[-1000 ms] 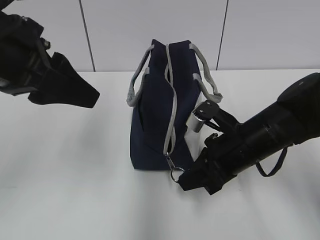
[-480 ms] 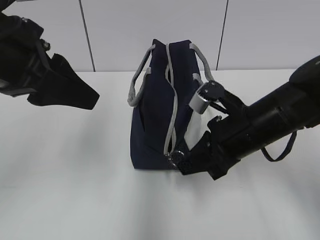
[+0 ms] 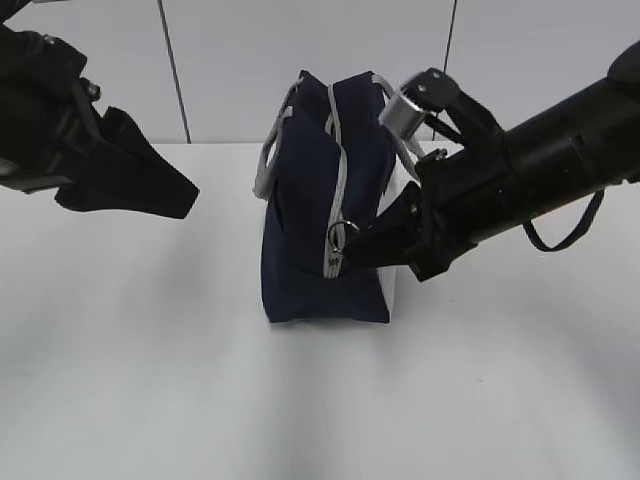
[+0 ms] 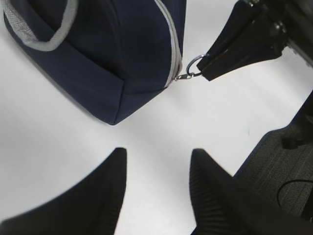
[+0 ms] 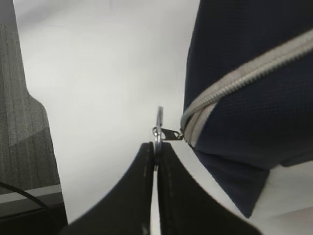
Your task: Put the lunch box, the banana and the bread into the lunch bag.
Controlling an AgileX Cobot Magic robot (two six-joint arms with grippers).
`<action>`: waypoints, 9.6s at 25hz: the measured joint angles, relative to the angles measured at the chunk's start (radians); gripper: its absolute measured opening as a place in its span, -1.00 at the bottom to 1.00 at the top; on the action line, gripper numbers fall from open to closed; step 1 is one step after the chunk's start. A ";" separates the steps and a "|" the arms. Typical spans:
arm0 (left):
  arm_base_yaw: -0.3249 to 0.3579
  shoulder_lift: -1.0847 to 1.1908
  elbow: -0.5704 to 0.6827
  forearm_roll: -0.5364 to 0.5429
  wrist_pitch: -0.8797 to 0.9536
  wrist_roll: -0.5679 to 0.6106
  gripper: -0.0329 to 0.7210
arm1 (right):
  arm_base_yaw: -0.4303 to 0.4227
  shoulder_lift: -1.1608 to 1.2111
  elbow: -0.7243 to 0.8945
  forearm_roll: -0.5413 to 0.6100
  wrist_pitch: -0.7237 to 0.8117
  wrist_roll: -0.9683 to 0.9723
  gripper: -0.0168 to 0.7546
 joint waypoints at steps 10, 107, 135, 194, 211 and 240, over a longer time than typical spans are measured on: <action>0.000 0.000 0.000 0.000 -0.010 0.002 -0.08 | 0.000 -0.020 -0.116 -0.055 0.006 0.063 -1.00; 0.000 0.057 0.261 -0.438 -0.283 0.608 0.09 | 0.000 0.101 -0.380 -0.232 0.175 0.151 -1.00; 0.000 0.404 0.272 -1.267 -0.356 1.495 0.15 | 0.000 0.101 -0.380 -0.234 0.176 0.160 -1.00; 0.001 0.441 0.189 -1.265 -0.329 1.447 -0.88 | 0.000 0.101 -0.493 -0.237 -0.009 0.216 -1.00; 0.001 0.441 0.188 -1.156 -0.279 1.357 -0.88 | 0.001 0.139 -0.493 -0.236 -0.144 0.216 -1.00; 0.135 0.441 0.181 -1.069 0.006 0.769 0.56 | 0.004 0.156 -0.501 -0.290 -0.073 0.218 -1.00</action>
